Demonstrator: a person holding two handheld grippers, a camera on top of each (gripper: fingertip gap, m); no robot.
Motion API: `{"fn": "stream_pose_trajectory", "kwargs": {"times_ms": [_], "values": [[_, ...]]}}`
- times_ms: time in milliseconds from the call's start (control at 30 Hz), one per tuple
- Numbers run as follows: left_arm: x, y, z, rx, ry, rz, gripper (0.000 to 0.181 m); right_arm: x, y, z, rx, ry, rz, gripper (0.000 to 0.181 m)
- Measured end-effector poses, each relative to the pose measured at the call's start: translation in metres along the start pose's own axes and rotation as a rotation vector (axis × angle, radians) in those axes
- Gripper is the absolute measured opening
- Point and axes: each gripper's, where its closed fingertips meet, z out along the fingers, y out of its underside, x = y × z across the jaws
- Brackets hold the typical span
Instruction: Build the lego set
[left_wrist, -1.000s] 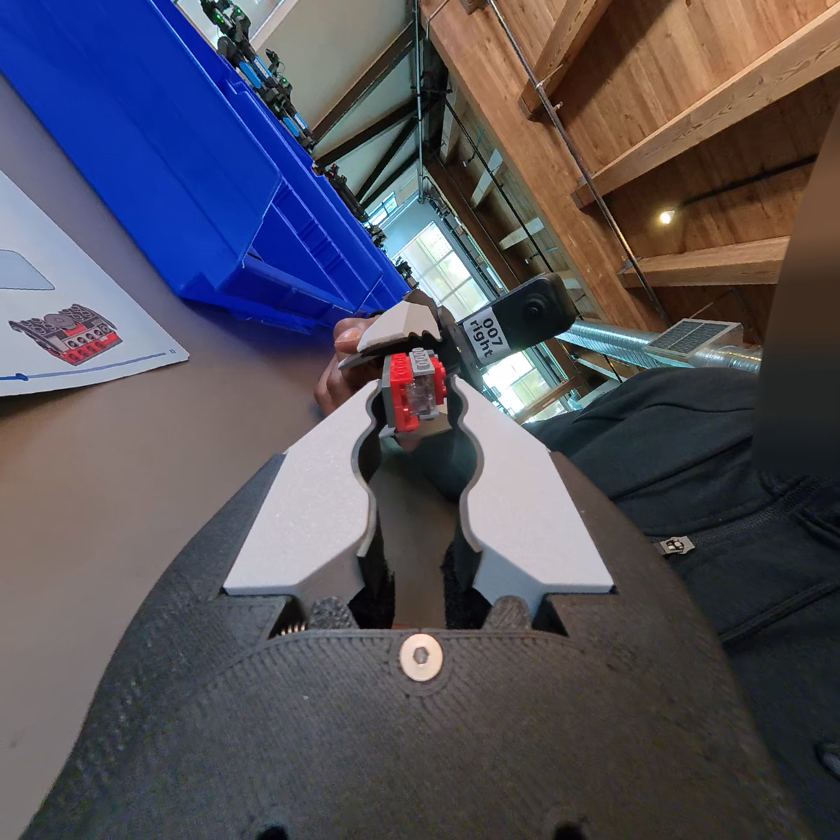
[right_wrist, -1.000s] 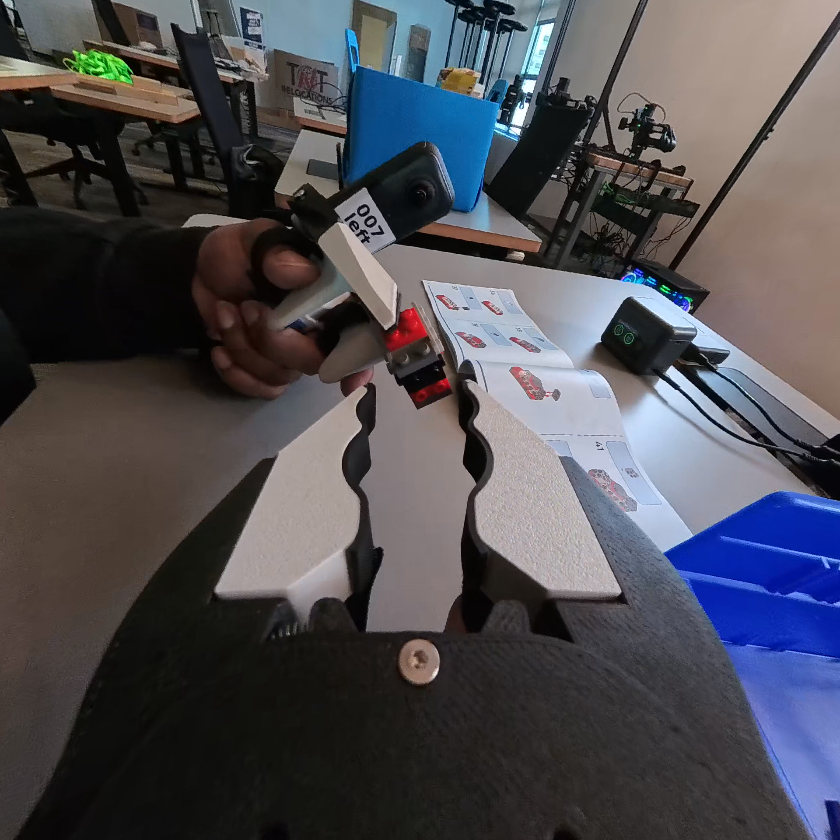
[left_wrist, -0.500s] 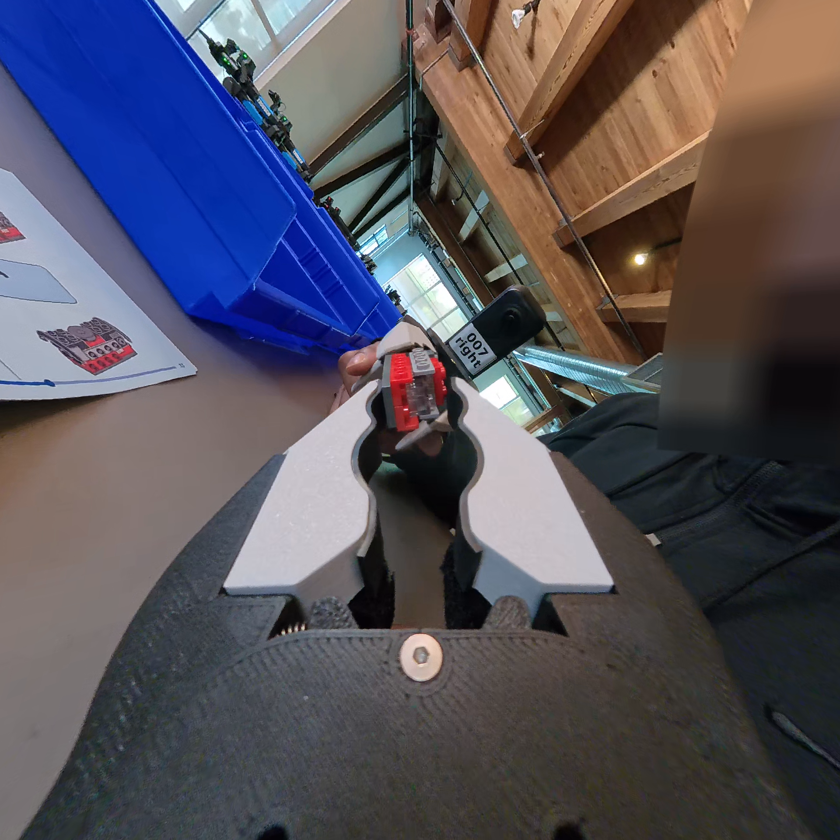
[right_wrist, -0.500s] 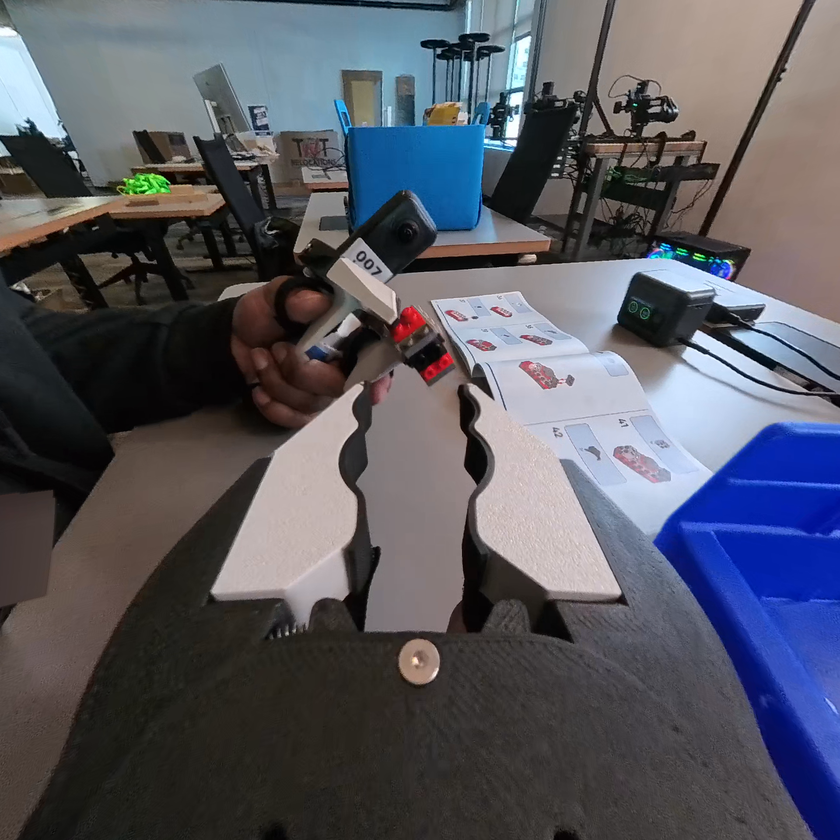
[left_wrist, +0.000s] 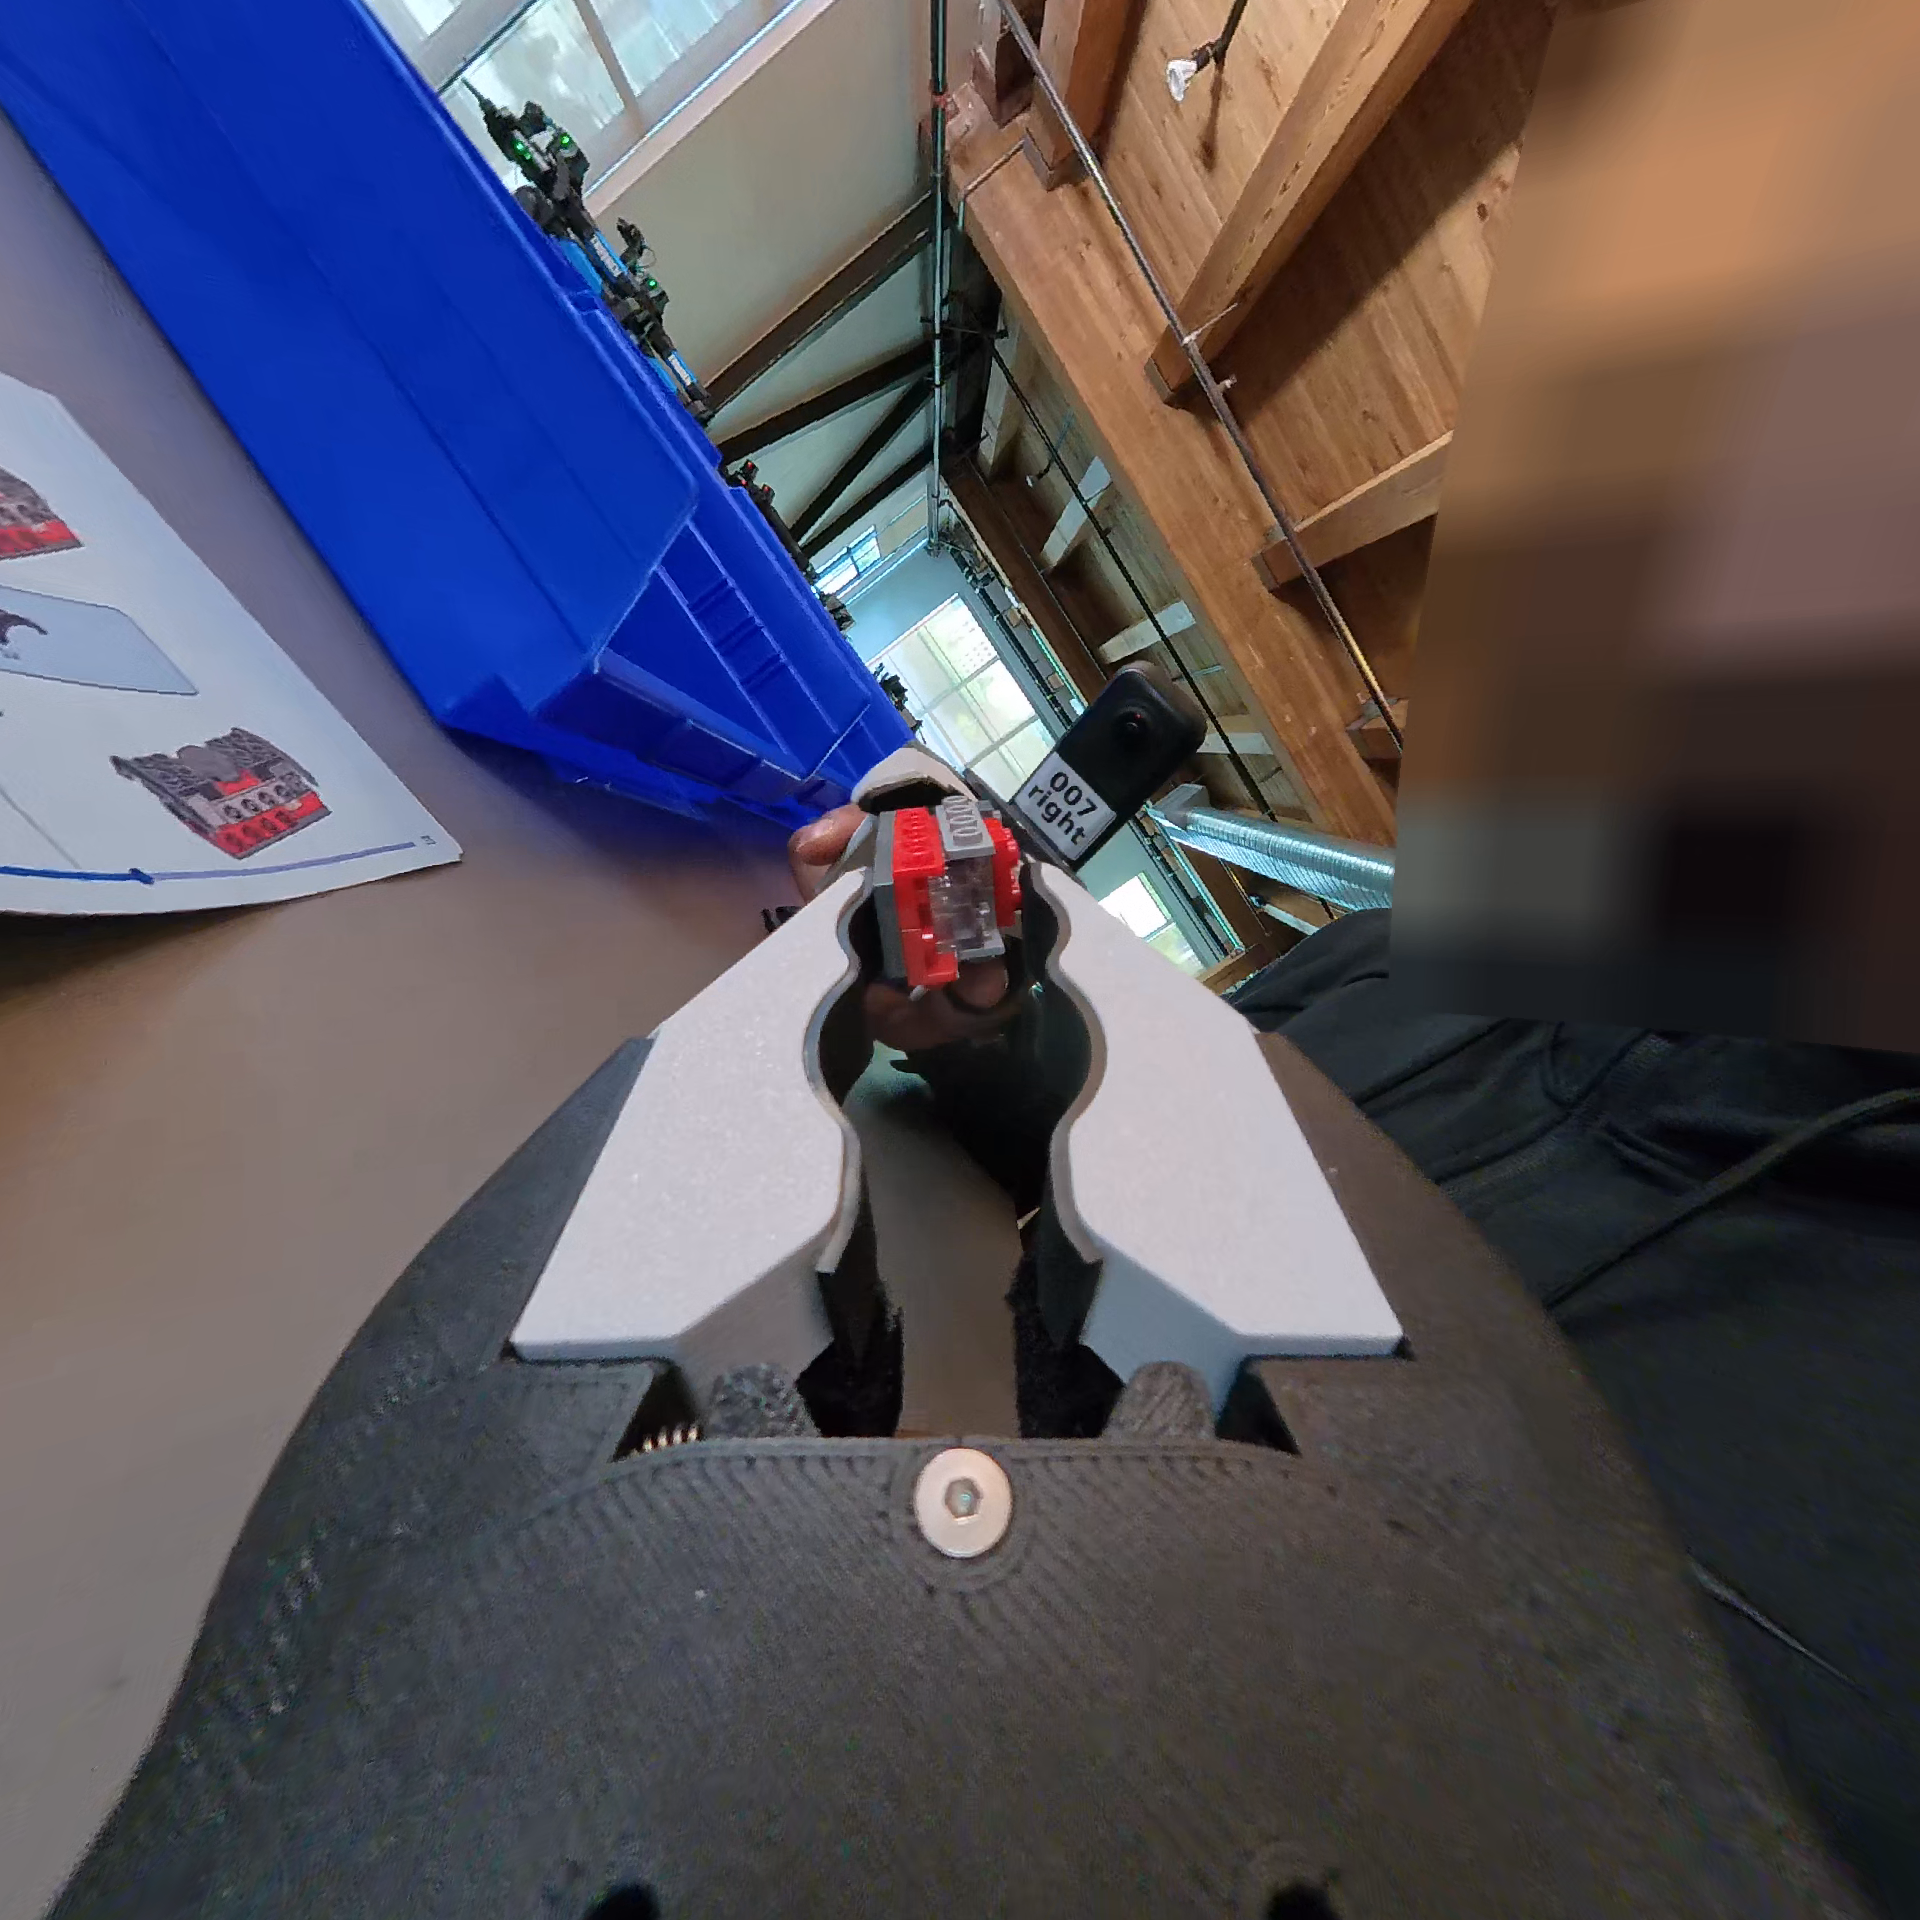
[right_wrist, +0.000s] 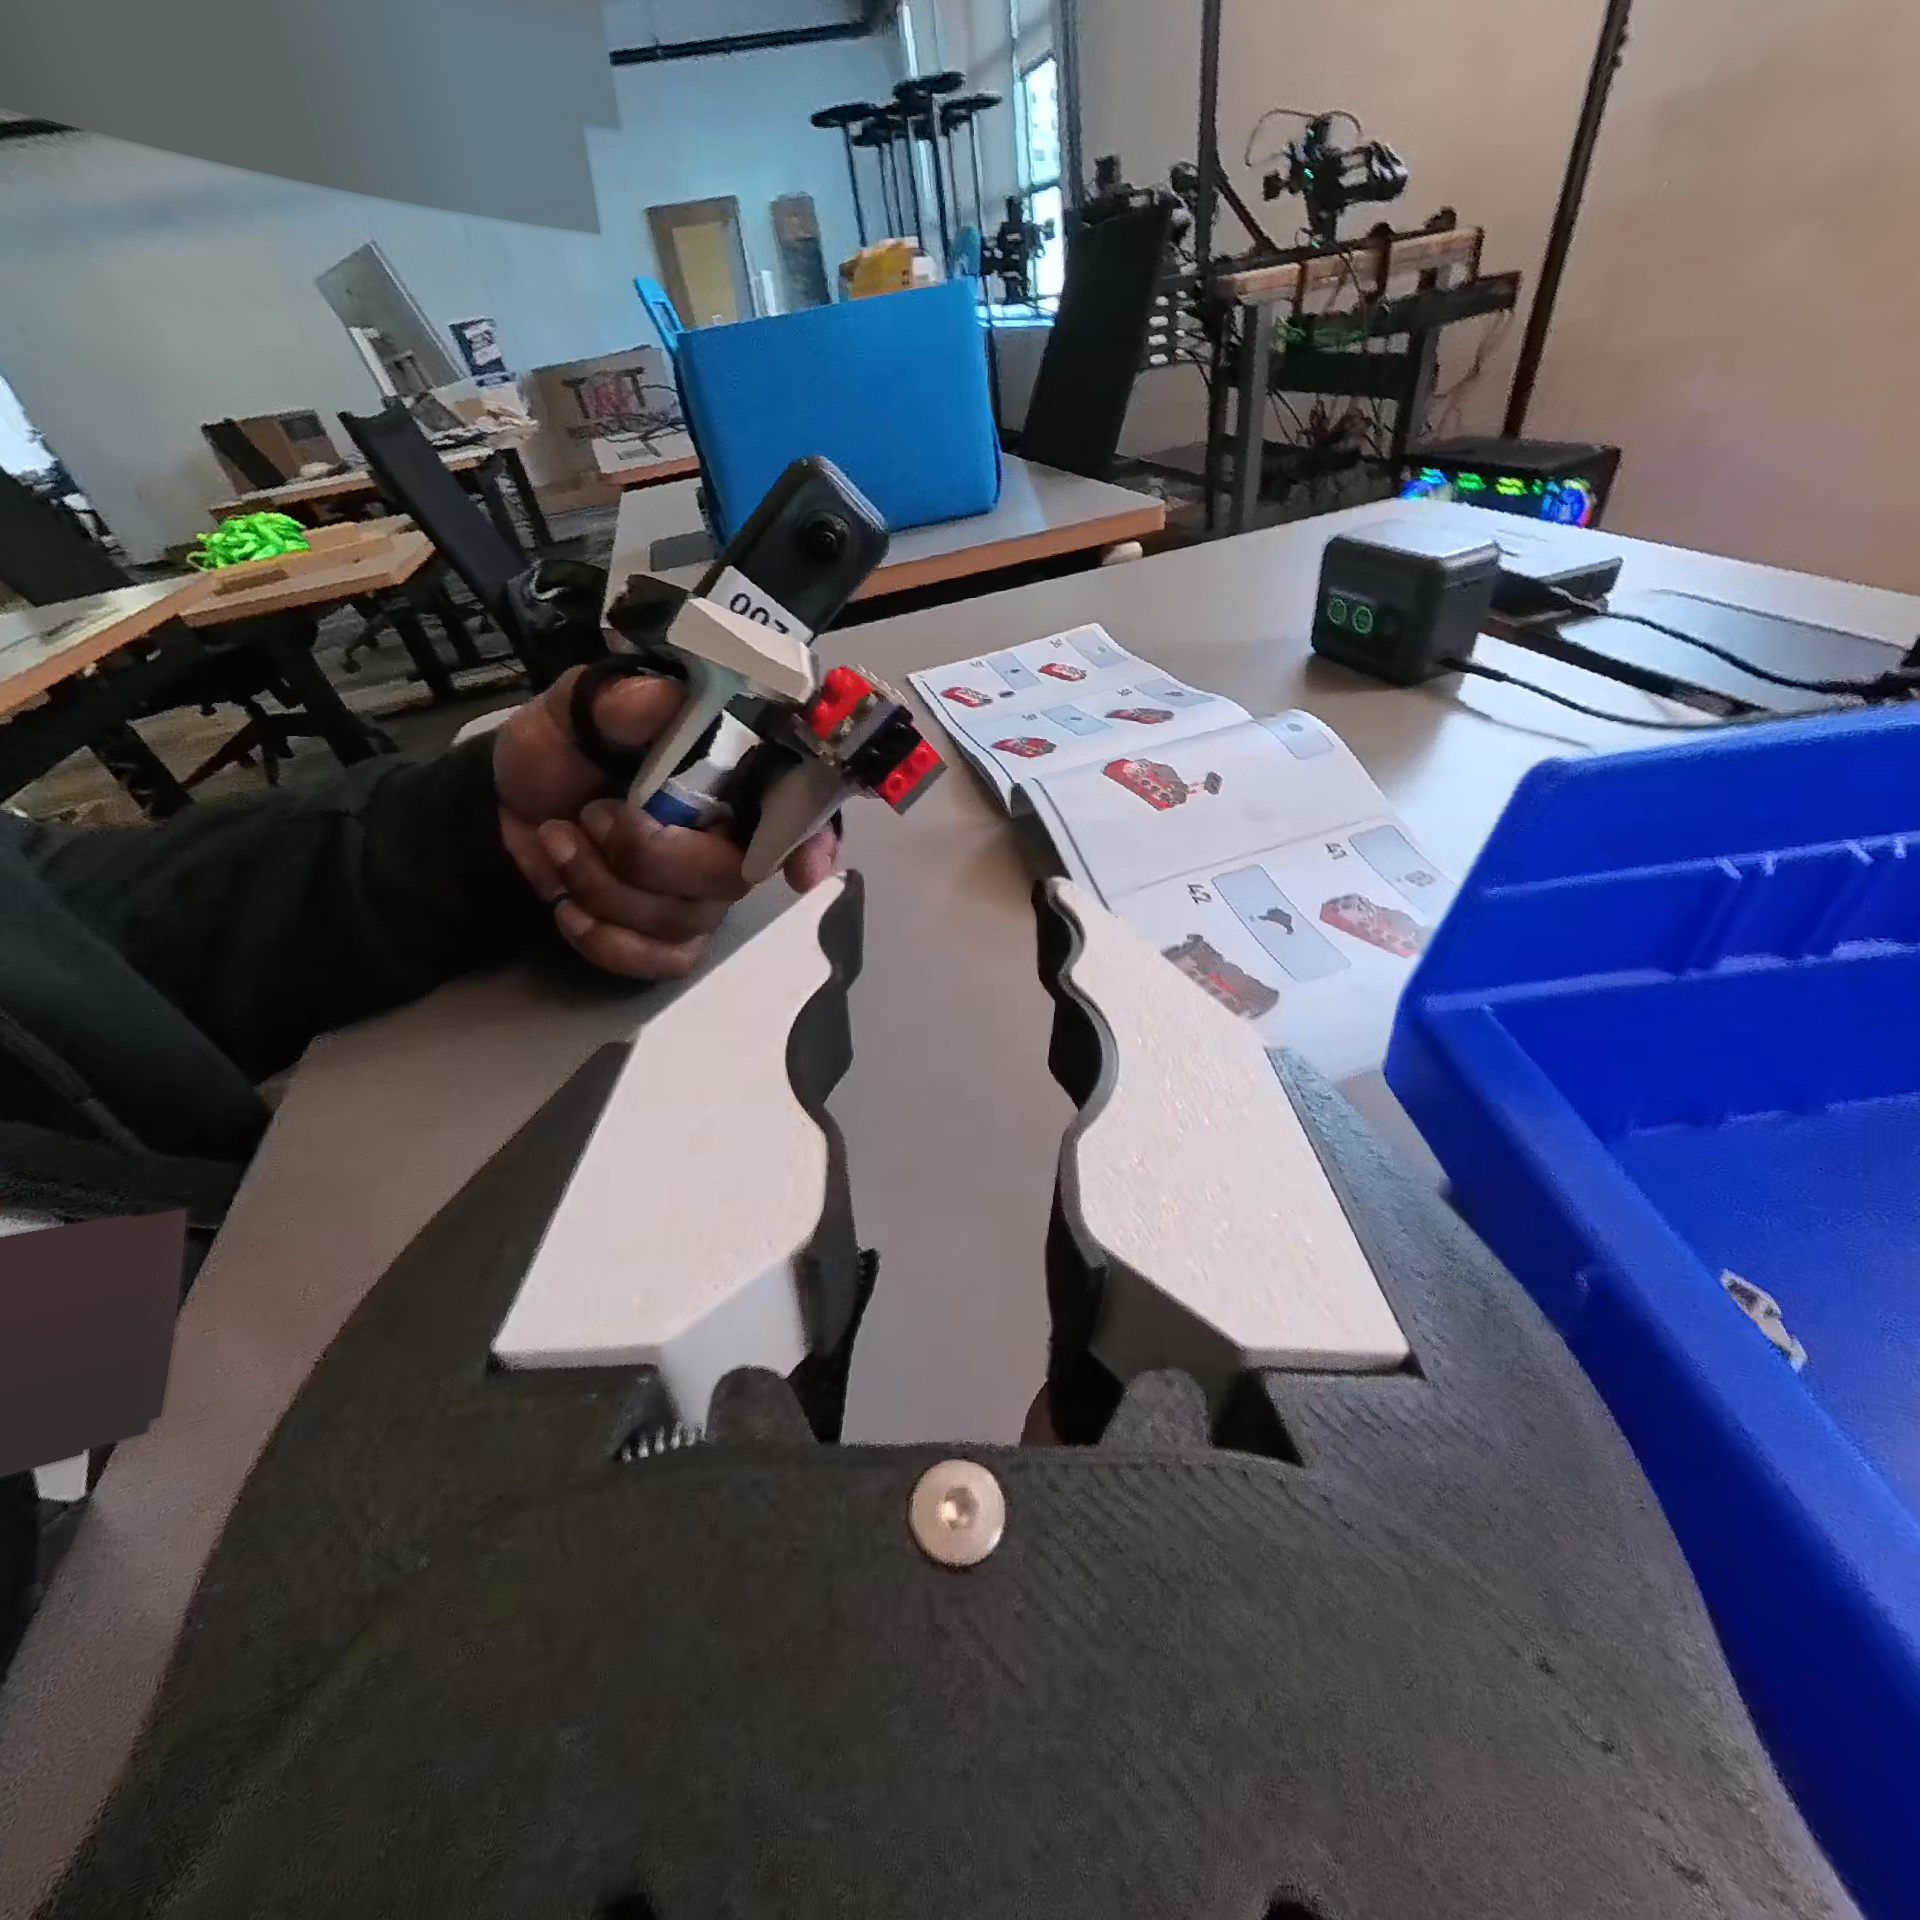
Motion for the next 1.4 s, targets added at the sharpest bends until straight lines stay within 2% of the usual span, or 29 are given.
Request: {"fn": "stream_pose_trajectory", "kwargs": {"times_ms": [300, 667, 767, 867, 1000, 1100, 1200, 1300, 1400], "values": [[-0.007, 0.003, 0.005, -0.034, -0.028, -0.018, 0.026, 0.012, 0.005, -0.012, -0.02, 0.038, 0.08, 0.032], [-0.009, 0.005, 0.007, -0.042, -0.044, -0.009, 0.026, -0.002, 0.003, -0.015, -0.025, -0.029, 0.096, 0.033], [-0.009, 0.005, 0.007, -0.043, -0.051, -0.003, 0.026, -0.015, -0.02, -0.022, -0.007, -0.109, 0.133, 0.034], [-0.008, 0.005, 0.006, -0.036, -0.059, 0.006, 0.026, -0.012, -0.053, -0.043, -0.047, -0.142, 0.138, 0.035], [-0.006, 0.007, 0.004, -0.041, -0.065, 0.028, 0.026, 0.027, -0.096, -0.08, -0.234, -0.056, 0.028, 0.038], [-0.005, 0.01, 0.005, -0.051, -0.076, 0.045, 0.026, 0.099, -0.101, -0.1, -0.515, 0.133, -0.147, 0.038], [-0.006, 0.014, 0.007, -0.069, -0.096, 0.069, 0.026, 0.205, -0.074, -0.127, -0.939, 0.379, -0.318, 0.041], [-0.007, 0.017, 0.008, -0.085, -0.109, 0.083, 0.026, 0.261, -0.029, -0.142, -1.31, 0.365, -0.31, 0.041], [-0.005, 0.018, 0.007, -0.081, -0.109, 0.09, 0.026, 0.292, 0.006, -0.146, -1.552, 0.297, -0.314, 0.042]]}}
